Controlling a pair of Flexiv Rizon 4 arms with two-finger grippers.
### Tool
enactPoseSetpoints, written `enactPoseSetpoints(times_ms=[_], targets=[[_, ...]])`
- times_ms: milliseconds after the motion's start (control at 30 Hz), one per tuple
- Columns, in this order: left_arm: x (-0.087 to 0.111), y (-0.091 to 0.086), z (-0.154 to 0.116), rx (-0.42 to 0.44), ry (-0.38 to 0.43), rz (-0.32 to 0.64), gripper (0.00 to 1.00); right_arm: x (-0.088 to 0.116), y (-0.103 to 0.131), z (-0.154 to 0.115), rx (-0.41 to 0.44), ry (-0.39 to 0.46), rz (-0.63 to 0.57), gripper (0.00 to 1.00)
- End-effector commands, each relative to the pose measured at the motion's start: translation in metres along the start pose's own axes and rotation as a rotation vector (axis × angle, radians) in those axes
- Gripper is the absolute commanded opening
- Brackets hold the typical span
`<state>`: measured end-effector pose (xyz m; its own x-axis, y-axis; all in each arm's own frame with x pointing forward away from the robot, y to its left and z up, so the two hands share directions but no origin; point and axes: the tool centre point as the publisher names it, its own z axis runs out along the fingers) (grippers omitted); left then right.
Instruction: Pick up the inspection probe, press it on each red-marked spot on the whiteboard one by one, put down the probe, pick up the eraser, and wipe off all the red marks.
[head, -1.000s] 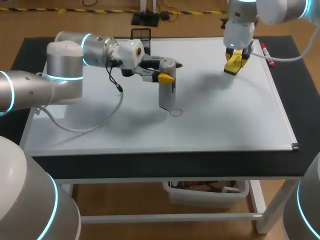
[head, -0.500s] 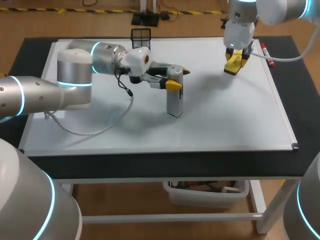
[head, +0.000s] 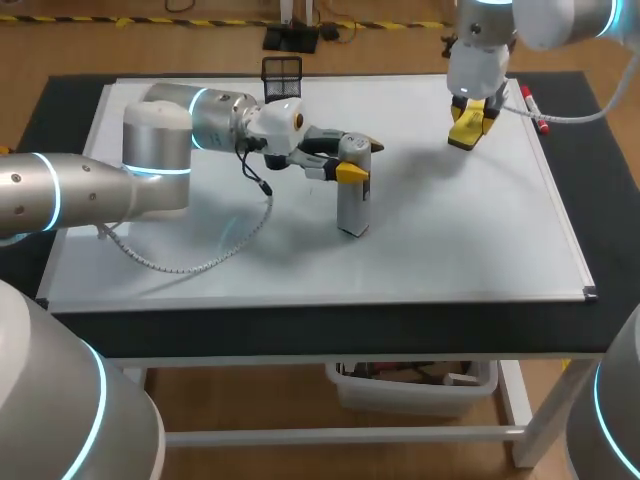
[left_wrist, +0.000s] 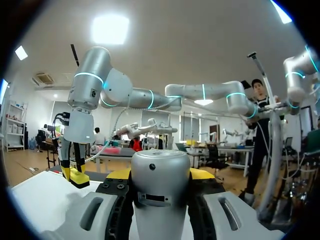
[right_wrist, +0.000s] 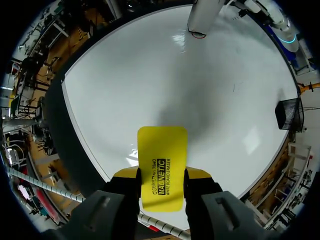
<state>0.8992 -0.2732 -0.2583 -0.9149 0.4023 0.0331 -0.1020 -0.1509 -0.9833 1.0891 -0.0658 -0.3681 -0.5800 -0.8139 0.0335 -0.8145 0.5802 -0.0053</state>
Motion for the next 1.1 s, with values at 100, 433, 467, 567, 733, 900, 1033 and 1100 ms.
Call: enactPoseSetpoints(times_ms=[100,433,467,567,733,900,1033,1100], targets=[[-0.005,0.0031,0.0002,0.003,0.011,0.001,0.0,0.0007,-0.0003,-0.0013,0.002,0.002,-0.001,0.0],[-0.0052,0.0047,0.0002,-0.008,0.013,0.002,0.0,0.0007,-0.0003,-0.0013,0.002,0.002,-0.001,0.0],[-0.0051,0.0048,0.0002,-0.008,0.013,0.002,0.0,0.0007,-0.0003,-0.0013,0.002,0.002,-0.001,0.0],[-0.0046,0.0048,0.0001,-0.009,0.013,0.002,0.0,0.0007,-0.0003,-0.0013,0.002,0.002,-0.001,0.0],[-0.0037,0.005,-0.0002,-0.012,0.014,0.001,0.0,0.0007,-0.0003,-0.0013,0.002,0.002,-0.001,0.0],[-0.0028,0.0064,0.0009,-0.019,0.017,0.001,0.0,0.0007,-0.0003,-0.0013,0.002,0.002,-0.001,0.0],[-0.0024,0.0065,0.0014,-0.022,0.018,0.001,0.0,0.0007,-0.0003,-0.0013,0.002,0.002,-0.001,0.0],[-0.0021,0.006,0.0018,-0.024,0.019,0.003,0.0,0.0007,-0.0003,-0.0013,0.002,0.002,-0.001,0.0]])
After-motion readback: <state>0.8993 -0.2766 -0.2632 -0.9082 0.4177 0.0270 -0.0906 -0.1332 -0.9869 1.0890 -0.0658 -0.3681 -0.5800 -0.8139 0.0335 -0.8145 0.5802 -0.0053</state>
